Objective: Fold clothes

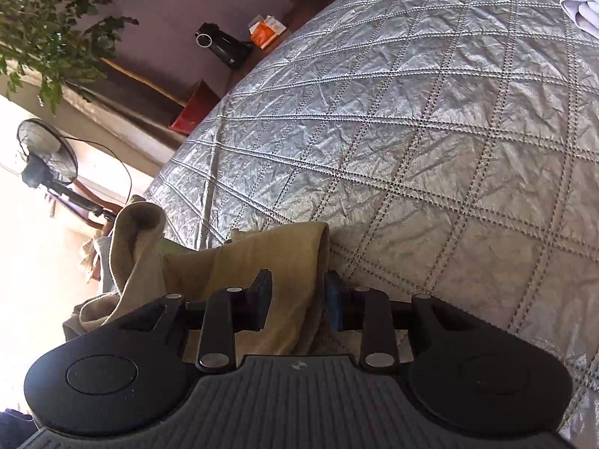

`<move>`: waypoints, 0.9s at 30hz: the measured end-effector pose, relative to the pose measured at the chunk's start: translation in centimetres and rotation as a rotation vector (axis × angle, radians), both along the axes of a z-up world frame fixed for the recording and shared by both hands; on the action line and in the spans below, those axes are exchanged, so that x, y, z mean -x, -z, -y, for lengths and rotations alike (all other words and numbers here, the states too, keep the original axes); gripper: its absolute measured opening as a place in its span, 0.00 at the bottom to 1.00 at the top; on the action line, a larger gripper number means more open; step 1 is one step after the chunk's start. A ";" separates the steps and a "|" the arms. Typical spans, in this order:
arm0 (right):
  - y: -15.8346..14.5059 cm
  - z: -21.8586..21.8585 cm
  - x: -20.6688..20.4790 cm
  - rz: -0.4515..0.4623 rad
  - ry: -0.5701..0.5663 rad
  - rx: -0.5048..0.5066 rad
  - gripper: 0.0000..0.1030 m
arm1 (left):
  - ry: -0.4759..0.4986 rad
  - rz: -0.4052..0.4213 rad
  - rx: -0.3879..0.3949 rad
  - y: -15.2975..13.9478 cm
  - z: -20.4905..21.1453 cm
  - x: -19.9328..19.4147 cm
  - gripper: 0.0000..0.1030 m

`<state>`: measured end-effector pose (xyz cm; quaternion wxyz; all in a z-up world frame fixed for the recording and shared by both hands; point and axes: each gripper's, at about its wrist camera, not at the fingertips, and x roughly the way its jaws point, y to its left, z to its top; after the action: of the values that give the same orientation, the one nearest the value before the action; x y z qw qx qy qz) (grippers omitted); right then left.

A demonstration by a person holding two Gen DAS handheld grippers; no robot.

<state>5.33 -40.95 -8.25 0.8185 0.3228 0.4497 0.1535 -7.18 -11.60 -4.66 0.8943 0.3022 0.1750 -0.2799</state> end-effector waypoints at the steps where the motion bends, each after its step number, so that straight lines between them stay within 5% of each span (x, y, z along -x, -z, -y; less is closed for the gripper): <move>1: 0.1 0.0 -0.1 -0.003 -0.005 -0.006 0.41 | 0.017 0.007 -0.011 0.2 0.3 0.3 0.10; 4: 0.5 0.2 -0.2 -0.013 0.004 -0.017 0.30 | 0.064 0.027 -0.044 0.7 1.0 1.3 0.10; 5: 0.6 0.2 -0.2 -0.018 0.009 -0.007 0.19 | 0.079 0.034 -0.057 0.9 1.2 1.6 0.10; 8: 0.7 0.3 -0.1 -0.019 0.007 0.005 0.13 | 0.110 0.045 -0.089 1.7 2.1 2.3 0.10; 17: 0.4 1.0 0.1 -0.015 0.061 0.020 0.14 | 0.068 0.017 -0.104 2.6 4.7 1.8 0.10; 23: -1.8 2.8 1.1 0.119 0.207 0.093 0.29 | 0.119 0.000 -0.149 3.9 4.7 2.3 0.11; 27: -3.4 2.6 1.3 0.230 0.209 0.095 0.29 | 0.112 -0.010 -0.141 3.7 4.9 2.1 0.13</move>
<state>4.00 -43.56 -4.85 0.8906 0.3089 0.3236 0.0820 -9.29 -16.54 -8.33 0.8529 0.3723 0.1813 -0.3178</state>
